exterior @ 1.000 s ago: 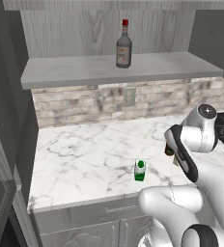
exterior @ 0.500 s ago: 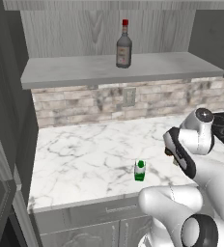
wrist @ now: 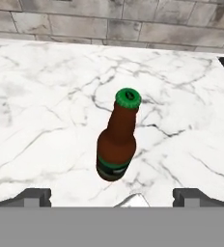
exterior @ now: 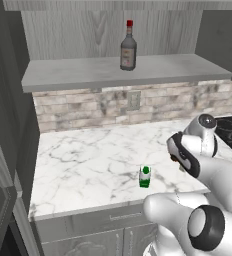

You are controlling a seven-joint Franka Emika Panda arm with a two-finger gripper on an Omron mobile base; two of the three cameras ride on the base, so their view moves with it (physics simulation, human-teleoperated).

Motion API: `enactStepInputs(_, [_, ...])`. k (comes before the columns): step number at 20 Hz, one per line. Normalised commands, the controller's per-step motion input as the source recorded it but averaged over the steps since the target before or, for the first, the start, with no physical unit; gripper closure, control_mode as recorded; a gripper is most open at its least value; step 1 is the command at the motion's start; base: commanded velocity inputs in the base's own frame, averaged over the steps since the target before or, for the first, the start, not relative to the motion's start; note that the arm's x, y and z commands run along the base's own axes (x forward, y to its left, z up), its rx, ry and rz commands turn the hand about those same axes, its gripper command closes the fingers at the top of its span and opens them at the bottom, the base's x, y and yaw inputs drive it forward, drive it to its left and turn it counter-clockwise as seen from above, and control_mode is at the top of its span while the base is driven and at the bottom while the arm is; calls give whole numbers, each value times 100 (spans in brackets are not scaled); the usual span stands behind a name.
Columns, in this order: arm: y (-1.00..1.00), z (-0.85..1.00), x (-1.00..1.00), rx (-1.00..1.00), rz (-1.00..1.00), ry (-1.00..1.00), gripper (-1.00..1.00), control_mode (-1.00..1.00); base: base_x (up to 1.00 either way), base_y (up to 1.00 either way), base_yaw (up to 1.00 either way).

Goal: Sort all alcoholic drinks to one cabinet, and non-alcoholic drinks to the other.

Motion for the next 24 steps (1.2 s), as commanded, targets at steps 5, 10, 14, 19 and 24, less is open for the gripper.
enactStepInputs(5, [-4,-10,16,0,0,0,-100,-100,0,0,0])
enactStepInputs(10, [-5,-10,18,0,0,0,-100,-100,0,0,0])
enactStepInputs(14, [-5,-10,17,0,0,0,-100,-100,0,0,0])
enactStepInputs(19, [-1,-10,14,0,0,0,-100,-100,0,0,0])
enactStepInputs(24, [-3,-5,8,0,0,0,-100,-100,0,0,0])
